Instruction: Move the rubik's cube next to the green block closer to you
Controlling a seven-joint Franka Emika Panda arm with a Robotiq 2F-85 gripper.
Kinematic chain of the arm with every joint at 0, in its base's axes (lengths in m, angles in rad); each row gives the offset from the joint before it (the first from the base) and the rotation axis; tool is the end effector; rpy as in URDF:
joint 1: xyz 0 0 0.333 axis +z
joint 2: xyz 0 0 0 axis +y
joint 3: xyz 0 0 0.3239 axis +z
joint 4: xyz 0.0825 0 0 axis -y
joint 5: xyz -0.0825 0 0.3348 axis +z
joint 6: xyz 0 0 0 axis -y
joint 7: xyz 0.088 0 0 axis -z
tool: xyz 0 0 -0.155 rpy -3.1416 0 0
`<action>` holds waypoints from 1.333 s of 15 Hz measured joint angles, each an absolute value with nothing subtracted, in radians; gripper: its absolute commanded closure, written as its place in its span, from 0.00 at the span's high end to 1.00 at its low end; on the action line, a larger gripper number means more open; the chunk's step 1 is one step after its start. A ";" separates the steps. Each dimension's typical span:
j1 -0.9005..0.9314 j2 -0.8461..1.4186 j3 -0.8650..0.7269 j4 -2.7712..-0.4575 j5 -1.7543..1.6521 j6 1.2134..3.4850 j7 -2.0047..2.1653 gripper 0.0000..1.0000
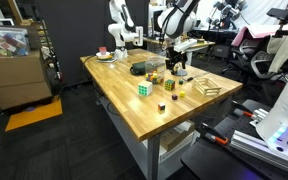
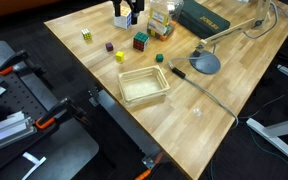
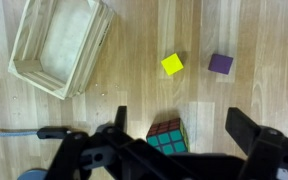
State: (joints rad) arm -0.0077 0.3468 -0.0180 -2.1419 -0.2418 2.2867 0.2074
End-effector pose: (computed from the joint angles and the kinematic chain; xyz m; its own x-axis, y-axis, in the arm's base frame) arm 0.5126 -0.0275 0.2254 0.9815 -0.0714 -0.1774 -0.0367 -0.9807 0.1921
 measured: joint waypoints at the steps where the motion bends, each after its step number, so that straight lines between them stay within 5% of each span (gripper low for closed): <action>1: -0.005 0.345 -0.018 -2.142 -0.242 2.287 0.210 1.00; 20: -0.002 0.668 -0.048 -1.880 -0.265 2.377 0.029 1.00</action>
State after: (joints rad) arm -0.0017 0.6675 -0.0482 -1.8800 -0.2652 2.3773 0.0288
